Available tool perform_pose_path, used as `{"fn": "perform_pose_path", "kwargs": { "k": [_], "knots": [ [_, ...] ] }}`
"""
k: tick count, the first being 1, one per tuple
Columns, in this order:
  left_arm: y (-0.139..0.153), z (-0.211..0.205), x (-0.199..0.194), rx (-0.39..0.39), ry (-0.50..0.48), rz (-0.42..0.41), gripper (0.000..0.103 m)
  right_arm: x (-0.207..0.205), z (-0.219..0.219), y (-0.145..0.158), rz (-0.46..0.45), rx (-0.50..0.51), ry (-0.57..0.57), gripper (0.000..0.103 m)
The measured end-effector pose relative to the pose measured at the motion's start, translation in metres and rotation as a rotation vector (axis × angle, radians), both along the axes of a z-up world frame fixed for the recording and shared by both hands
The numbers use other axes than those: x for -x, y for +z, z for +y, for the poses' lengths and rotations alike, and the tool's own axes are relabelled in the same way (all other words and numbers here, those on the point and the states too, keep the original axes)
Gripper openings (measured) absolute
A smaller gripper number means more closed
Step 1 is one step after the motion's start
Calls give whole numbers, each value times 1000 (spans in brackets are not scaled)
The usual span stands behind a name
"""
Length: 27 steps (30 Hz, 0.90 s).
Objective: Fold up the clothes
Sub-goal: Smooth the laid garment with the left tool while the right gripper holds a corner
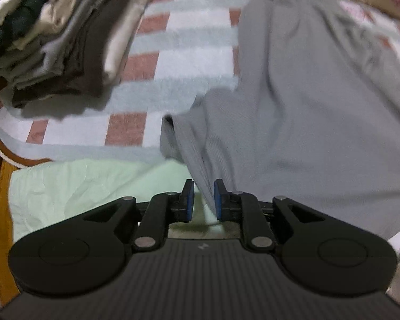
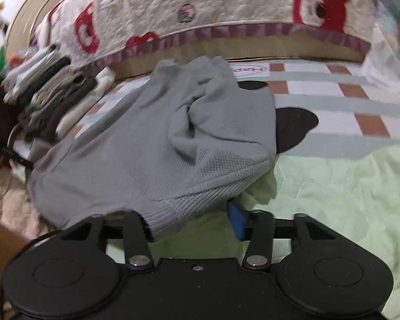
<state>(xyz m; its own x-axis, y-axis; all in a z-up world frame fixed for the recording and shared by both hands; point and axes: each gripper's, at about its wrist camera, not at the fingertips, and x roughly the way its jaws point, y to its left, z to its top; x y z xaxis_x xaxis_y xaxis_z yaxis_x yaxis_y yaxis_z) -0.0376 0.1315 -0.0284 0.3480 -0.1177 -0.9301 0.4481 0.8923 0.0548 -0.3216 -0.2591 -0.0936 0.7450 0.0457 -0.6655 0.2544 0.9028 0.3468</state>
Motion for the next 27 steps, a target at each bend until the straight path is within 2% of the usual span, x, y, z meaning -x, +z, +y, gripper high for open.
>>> {"fn": "perform_pose_path", "kwargs": {
  "k": [3, 6, 9, 11, 13, 17, 21, 23, 25, 27],
  "knots": [
    [15, -8, 7, 107, -24, -22, 15, -8, -9, -16, 29, -183, 1, 57],
    [26, -28, 18, 206, -111, -57, 18, -11, -7, -15, 39, -299, 140, 57],
    [26, -54, 24, 256, -182, -93, 23, -9, 1, -10, 52, -255, 224, 59],
    [21, -73, 21, 269, -204, -95, 23, -2, 0, -4, 50, -278, 265, 59],
    [14, -92, 17, 282, -212, -87, 23, 13, -4, 10, -10, -313, 286, 58],
    [-2, -130, -2, 257, -180, -59, 23, 43, -28, 52, -266, -290, 130, 58],
    [-15, -166, -25, 277, -154, -60, 23, 6, -58, 89, -331, -256, -50, 59],
    [-18, -180, -36, 301, -138, -72, 23, -30, -71, 107, -312, -279, -125, 60],
    [-21, -190, -44, 322, -123, -95, 23, -79, -86, 110, -185, -357, -178, 62],
    [-29, -195, -50, 316, -106, -141, 26, -125, -102, 97, -64, -377, -159, 63]
  ]
}}
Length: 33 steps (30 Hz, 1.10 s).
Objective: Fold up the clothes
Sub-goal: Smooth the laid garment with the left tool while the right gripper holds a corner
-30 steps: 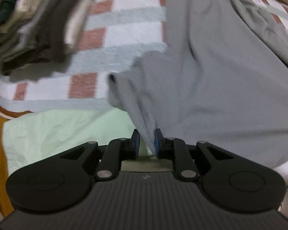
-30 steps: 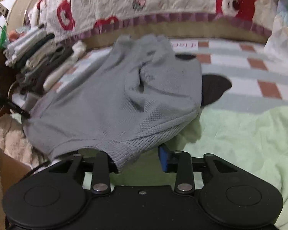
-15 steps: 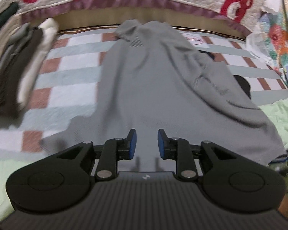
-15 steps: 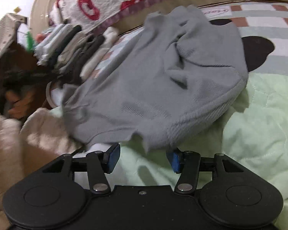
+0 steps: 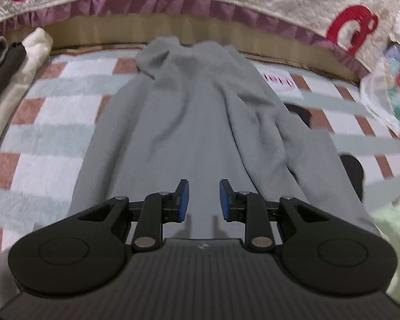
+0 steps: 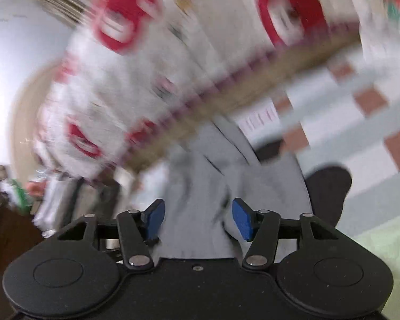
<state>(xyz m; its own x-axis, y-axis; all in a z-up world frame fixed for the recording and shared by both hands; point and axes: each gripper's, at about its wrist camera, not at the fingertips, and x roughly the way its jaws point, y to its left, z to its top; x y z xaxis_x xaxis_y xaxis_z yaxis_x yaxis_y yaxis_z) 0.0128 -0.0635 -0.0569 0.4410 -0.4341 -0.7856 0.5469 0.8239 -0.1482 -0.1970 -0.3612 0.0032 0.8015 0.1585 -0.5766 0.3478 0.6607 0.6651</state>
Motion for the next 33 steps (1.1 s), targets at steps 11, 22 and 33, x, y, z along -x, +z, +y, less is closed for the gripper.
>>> {"fn": "perform_pose_path", "kwargs": {
  "k": [11, 22, 33],
  "knots": [
    [-45, 31, -30, 11, 74, 112, 26, -84, -39, -112, 228, 258, -7, 62],
    [-56, -23, -48, -97, -8, 27, 27, -113, -13, -125, 172, 586, 106, 3],
    [-60, -21, -40, -77, -43, 69, 27, 31, -55, -44, 238, 865, -448, 3]
  ]
}}
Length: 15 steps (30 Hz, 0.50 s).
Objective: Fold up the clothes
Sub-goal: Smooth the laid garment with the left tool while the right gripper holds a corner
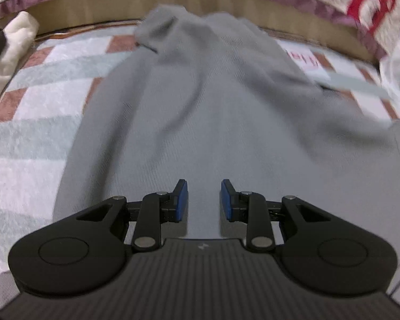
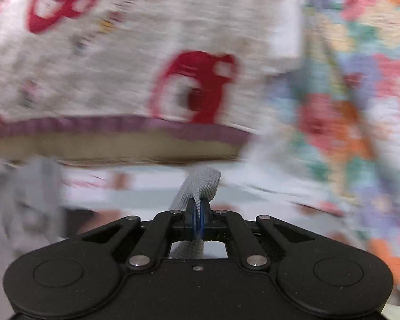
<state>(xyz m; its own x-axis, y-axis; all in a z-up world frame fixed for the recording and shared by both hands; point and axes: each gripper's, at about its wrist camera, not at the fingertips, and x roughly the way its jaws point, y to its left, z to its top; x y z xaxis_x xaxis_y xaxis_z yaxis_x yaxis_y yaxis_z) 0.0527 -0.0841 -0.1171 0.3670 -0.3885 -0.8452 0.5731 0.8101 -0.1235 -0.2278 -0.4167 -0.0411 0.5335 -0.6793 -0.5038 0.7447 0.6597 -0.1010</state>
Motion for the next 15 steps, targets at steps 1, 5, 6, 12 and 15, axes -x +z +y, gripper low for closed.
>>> {"fn": "perform_pose_path", "kwargs": {
  "k": [1, 5, 6, 12, 15],
  "knots": [
    [-2, -3, 2, -11, -14, 8, 27, 11, -5, -4, 17, -20, -42, 3],
    [-9, -13, 10, -21, -56, 20, 27, 39, -13, -18, 49, -47, -147, 3],
    [-9, -15, 12, -23, -67, 11, 27, 41, -13, -18, 48, -41, -155, 2],
    [-9, -12, 11, -26, -66, 10, 27, 38, -13, -32, 114, 22, -179, 2],
    [-9, -9, 11, -29, -57, 13, 27, 35, -13, -52, 214, 23, -195, 2]
  ]
}}
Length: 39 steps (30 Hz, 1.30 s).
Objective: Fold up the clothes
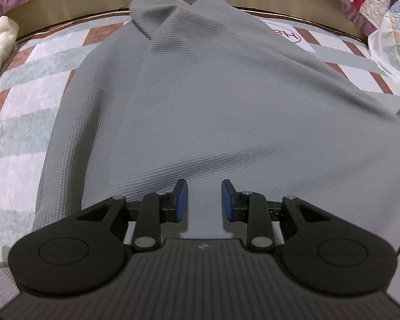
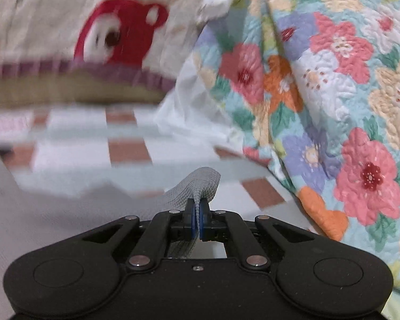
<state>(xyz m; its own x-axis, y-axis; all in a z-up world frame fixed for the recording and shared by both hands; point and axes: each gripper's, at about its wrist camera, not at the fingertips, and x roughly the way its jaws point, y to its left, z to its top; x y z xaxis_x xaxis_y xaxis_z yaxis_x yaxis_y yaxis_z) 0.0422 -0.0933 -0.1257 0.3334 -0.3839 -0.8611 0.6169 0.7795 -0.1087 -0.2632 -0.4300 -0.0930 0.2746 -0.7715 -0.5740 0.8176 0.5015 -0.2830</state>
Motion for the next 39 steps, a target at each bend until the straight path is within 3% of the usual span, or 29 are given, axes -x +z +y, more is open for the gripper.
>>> {"fn": "perform_pose_path", "kwargs": {
  "k": [3, 5, 8, 12, 15, 19, 22, 24, 27, 32, 34, 37, 39],
  "knots": [
    [0, 2, -2, -2, 4, 4, 27, 9, 10, 10, -33, 25, -46, 1],
    [0, 1, -3, -5, 5, 4, 28, 6, 20, 26, -23, 97, -28, 1],
    [0, -2, -2, -16, -3, -2, 30, 2, 23, 40, 8, 127, 5, 1],
    [0, -3, -1, -24, -11, -8, 32, 20, -23, -1, 77, -76, -141, 0],
    [0, -1, -3, -13, -8, 1, 33, 45, -36, -2, -19, -166, -240, 5],
    [1, -1, -7, 15, 10, 33, 40, 46, -23, 31, -164, -201, -103, 14],
    [0, -2, -6, 21, 9, 34, 41, 31, -6, 48, -324, -342, 96, 39],
    [0, -4, -3, 9, -3, 16, 41, 8, 8, 47, -366, -456, 246, 41],
    [-1, -7, 0, -9, -17, -11, 41, -46, 41, 35, -274, -560, 473, 41],
    [-2, -8, -1, -29, -11, -46, 41, -116, 119, 11, -55, -618, 800, 41],
    [-2, -7, -3, -39, -2, -62, 41, -134, 136, -1, 29, -661, 866, 41],
    [-2, -5, -7, -54, 10, -73, 41, -147, 151, -20, 192, -727, 862, 41],
    [-2, -3, -9, -64, 22, -71, 41, -140, 159, -19, 225, -709, 865, 41]
  ]
}}
